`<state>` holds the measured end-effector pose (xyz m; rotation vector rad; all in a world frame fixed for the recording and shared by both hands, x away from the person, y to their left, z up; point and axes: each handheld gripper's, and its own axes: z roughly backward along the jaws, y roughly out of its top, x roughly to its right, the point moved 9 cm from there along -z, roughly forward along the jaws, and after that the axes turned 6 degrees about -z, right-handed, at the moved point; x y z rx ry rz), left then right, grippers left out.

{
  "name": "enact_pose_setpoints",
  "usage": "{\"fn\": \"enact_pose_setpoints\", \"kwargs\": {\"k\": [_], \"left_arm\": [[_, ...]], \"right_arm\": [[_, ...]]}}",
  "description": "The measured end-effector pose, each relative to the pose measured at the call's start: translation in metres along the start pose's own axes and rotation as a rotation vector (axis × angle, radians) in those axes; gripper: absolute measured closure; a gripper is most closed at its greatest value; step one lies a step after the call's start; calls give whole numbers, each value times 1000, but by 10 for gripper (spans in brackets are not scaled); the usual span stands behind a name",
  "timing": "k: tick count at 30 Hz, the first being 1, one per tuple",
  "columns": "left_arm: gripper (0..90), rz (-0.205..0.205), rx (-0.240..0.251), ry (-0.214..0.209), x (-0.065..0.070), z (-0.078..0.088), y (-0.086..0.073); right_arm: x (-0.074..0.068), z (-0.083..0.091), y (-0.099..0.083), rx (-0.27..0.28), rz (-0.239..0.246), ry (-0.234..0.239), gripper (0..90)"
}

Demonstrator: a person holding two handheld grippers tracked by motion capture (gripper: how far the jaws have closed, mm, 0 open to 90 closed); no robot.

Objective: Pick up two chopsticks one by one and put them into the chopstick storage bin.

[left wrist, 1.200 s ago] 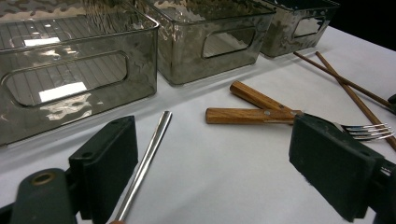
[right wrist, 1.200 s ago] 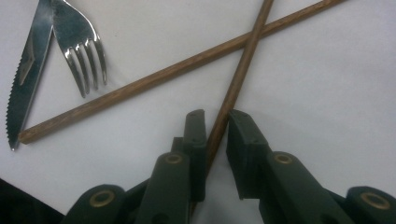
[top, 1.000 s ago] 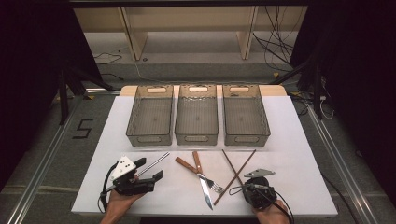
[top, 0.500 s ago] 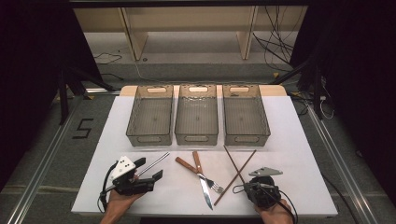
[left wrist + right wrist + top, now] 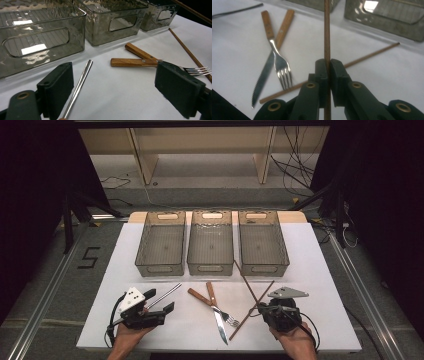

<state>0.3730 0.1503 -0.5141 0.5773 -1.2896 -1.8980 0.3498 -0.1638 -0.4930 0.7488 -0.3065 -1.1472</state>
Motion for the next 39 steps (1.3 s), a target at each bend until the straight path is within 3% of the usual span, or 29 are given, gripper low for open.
{"fn": "enact_pose_setpoints", "kwargs": {"k": [5,7,9,11,12,13,16,23,27,30,39], "left_arm": [[152,6,-2,-10,1,0,1],[152,28,1,-21,2,-1,4],[152,53,4,-40,5,-1,8],[152,81,10,-66,9,-3,17],[155,100,12,-82,12,-3,21],[155,116,12,-99,15,-5,26],[159,142,5,-145,26,-11,39],[177,156,-11,-223,49,-30,74],[233,178,-13,-261,56,-35,87],[331,223,-5,-292,58,-37,92],[533,282,-20,-355,61,-41,97]], "right_arm": [[-15,-6,16,31,21,40,853],[-19,-7,19,39,25,50,852],[-32,-11,28,69,40,87,852],[-37,-12,31,78,48,104,853],[-49,-15,36,93,66,128,852],[-49,-15,36,93,66,128,852],[-70,-20,44,114,89,180,852],[-95,-26,54,153,121,223,852],[-107,-27,57,191,135,245,852],[-114,-26,59,216,149,258,852],[-122,-30,60,242,176,266,851]]}}
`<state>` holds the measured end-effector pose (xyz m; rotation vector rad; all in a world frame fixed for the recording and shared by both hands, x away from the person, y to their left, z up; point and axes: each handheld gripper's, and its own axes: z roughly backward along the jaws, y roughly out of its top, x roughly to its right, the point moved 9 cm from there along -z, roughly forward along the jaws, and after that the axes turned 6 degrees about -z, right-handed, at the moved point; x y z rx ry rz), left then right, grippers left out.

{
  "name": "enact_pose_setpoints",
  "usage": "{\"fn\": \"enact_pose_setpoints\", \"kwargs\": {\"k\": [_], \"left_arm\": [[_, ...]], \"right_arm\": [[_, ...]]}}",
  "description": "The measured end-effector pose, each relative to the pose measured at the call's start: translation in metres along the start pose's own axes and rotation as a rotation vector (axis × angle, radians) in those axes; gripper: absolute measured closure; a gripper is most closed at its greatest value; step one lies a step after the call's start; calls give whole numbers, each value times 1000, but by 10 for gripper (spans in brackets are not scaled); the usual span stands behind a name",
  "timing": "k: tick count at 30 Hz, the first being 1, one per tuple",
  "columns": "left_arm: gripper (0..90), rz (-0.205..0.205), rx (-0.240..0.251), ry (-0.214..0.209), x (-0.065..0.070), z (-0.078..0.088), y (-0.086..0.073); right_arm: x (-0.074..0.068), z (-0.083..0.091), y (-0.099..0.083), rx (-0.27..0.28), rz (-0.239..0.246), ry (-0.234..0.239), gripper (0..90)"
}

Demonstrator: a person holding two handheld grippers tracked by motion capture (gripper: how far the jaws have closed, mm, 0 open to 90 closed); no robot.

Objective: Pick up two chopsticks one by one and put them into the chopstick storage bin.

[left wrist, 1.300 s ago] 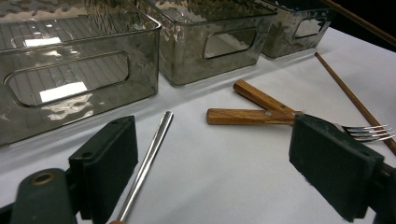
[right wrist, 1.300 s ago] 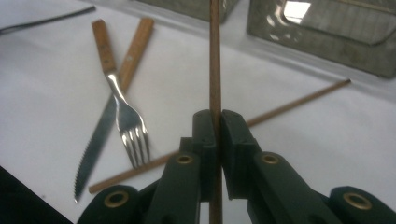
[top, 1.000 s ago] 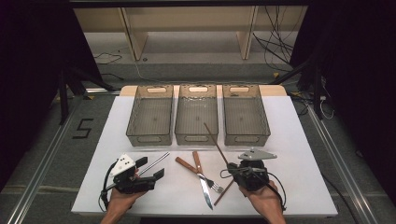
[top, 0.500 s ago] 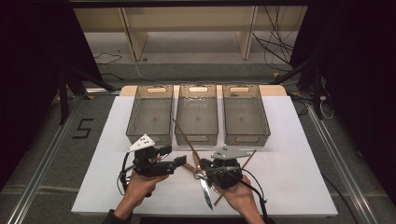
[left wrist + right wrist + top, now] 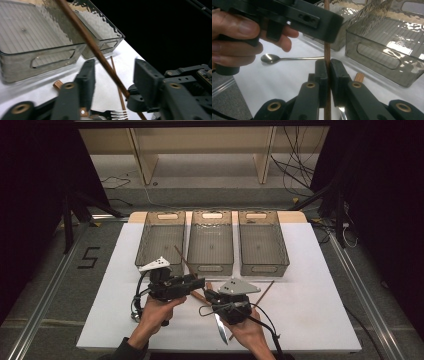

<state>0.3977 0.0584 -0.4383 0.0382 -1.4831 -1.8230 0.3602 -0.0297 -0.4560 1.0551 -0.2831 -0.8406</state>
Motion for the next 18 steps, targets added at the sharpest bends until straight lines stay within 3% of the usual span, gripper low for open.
{"fn": "enact_pose_setpoints", "kwargs": {"k": [1,8,13,18], "left_arm": [[597,4,3,-5,0,0,0],[732,42,7,-51,2,1,2],[807,78,23,-106,5,3,5],[847,72,24,-150,11,5,7]], "right_arm": [[-2,-1,0,6,6,-1,852],[-3,2,3,36,19,-2,851],[-4,3,3,49,25,-1,851],[-5,4,3,68,27,16,832]]}}
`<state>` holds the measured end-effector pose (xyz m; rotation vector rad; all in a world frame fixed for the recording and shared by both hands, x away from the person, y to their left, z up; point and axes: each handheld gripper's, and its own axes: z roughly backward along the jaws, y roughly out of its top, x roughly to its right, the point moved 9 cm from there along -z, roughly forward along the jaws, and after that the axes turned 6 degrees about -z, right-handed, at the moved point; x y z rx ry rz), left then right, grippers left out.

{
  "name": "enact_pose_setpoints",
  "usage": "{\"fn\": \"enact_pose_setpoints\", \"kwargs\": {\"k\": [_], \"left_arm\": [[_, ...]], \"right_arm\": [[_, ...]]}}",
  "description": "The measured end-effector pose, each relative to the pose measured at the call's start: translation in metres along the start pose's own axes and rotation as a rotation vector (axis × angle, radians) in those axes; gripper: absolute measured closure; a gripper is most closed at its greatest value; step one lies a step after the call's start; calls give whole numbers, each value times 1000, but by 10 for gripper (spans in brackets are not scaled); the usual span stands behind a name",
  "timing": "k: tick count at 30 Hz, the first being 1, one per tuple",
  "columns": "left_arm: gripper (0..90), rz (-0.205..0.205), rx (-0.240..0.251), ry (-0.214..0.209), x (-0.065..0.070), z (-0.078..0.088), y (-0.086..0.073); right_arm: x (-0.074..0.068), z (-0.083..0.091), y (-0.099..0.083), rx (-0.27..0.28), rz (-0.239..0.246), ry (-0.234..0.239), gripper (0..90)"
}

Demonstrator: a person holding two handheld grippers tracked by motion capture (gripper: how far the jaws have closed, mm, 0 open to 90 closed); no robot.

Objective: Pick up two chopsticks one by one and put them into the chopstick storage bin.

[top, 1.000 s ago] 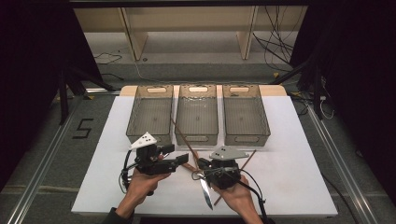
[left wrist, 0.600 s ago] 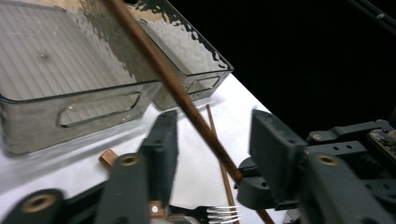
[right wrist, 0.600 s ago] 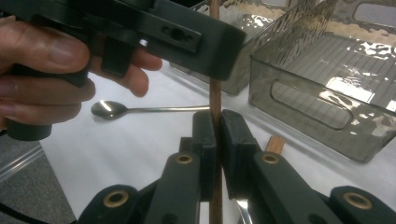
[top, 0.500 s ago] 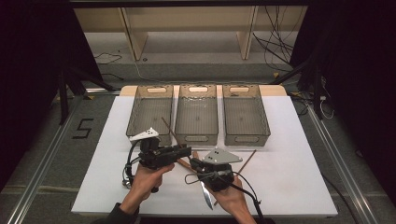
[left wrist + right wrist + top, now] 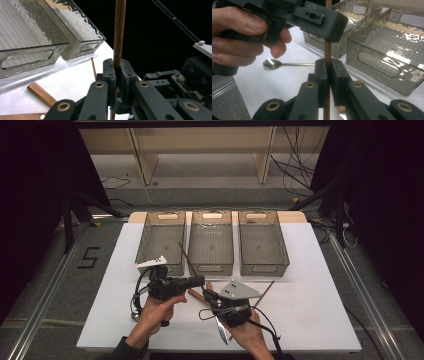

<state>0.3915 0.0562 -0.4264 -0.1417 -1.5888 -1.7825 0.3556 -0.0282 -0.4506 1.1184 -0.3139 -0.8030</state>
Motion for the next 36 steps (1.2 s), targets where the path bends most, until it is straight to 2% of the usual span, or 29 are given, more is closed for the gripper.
{"fn": "enact_pose_setpoints", "kwargs": {"k": [1,3,4,5,7,8,9,11,13,16,17,22,36], "left_arm": [[847,-6,2,4,0,0,0],[849,-35,-7,29,-2,2,1],[850,-34,-5,32,-3,4,2],[850,-39,-5,37,-5,5,4],[850,-52,-7,58,-9,10,7],[850,-60,-7,70,-12,12,10],[850,-68,-15,83,-15,15,12],[850,-83,-26,111,-21,22,18],[850,-92,-29,137,-28,30,27],[850,-108,-31,177,-38,41,44],[850,-114,-36,188,-41,45,50],[849,-134,-39,251,-56,58,79],[849,-142,-70,410,-104,68,153]], "right_arm": [[0,0,0,0,0,0,832],[1,3,-1,-5,-7,13,733],[4,7,-1,-1,-9,16,695],[4,7,-1,-1,-9,16,695],[12,17,-3,4,-17,21,598],[12,17,-3,4,-17,21,598],[18,24,-6,0,-34,25,553],[27,31,-10,3,-39,7,501],[31,34,-12,4,-47,-3,478],[49,46,-21,19,-90,-25,393],[49,46,-21,19,-90,-25,393],[68,57,-32,23,-132,-60,332],[81,65,-44,18,-166,-88,284]]}}
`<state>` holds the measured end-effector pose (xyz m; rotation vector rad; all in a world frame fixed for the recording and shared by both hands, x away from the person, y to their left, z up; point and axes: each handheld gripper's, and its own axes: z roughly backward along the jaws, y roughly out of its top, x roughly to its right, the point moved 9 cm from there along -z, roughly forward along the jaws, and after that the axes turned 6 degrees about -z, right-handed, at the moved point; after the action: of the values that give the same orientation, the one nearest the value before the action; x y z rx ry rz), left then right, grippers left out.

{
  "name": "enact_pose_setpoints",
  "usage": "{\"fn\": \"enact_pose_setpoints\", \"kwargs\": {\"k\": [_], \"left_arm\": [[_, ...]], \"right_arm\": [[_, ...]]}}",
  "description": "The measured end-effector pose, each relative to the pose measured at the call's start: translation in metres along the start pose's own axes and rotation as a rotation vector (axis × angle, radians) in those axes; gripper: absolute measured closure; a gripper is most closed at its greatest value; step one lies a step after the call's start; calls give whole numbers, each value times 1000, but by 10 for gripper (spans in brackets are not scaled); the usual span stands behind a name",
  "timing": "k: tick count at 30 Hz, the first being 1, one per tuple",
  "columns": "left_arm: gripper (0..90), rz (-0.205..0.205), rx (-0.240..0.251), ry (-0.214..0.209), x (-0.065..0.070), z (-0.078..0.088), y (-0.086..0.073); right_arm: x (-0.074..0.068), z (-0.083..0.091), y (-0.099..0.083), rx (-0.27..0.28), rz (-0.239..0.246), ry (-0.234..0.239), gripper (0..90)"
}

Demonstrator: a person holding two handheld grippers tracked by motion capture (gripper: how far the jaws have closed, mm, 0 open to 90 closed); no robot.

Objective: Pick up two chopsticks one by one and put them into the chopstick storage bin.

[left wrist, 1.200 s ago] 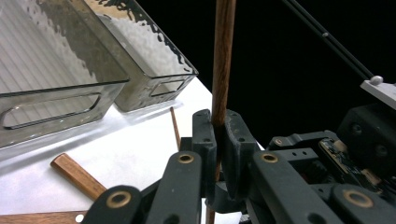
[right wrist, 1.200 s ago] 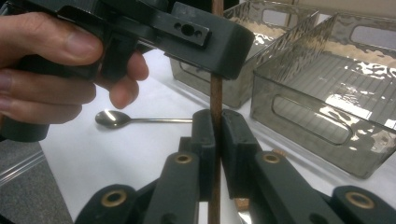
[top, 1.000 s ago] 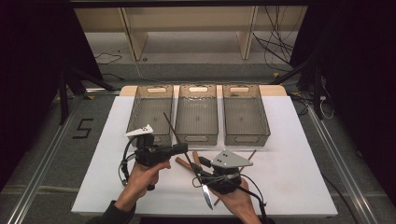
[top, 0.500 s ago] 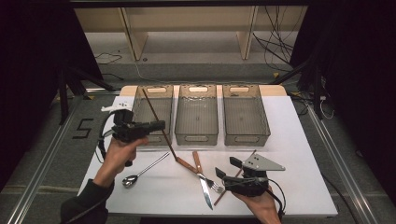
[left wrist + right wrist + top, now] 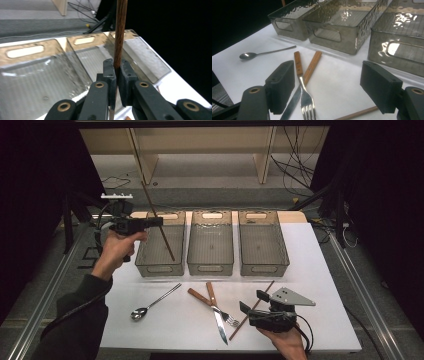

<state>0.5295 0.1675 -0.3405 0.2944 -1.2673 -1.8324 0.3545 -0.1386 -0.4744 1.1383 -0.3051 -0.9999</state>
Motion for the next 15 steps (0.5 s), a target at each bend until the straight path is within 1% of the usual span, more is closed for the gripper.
{"fn": "enact_pose_setpoints", "kwargs": {"k": [2,3,6,10,15], "left_arm": [[849,4,-9,20,-7,-4,6],[849,7,-24,40,-13,-8,7],[849,24,-57,69,-25,-17,8],[849,52,-92,102,-40,-29,3],[849,88,-122,120,-52,-42,-7]], "right_arm": [[2,1,-1,0,-6,-2,284],[2,1,-2,-2,-6,-3,285],[5,3,-4,-5,-9,-5,284],[6,4,-5,-5,-11,-6,285],[7,4,-6,-8,-13,-8,285]]}}
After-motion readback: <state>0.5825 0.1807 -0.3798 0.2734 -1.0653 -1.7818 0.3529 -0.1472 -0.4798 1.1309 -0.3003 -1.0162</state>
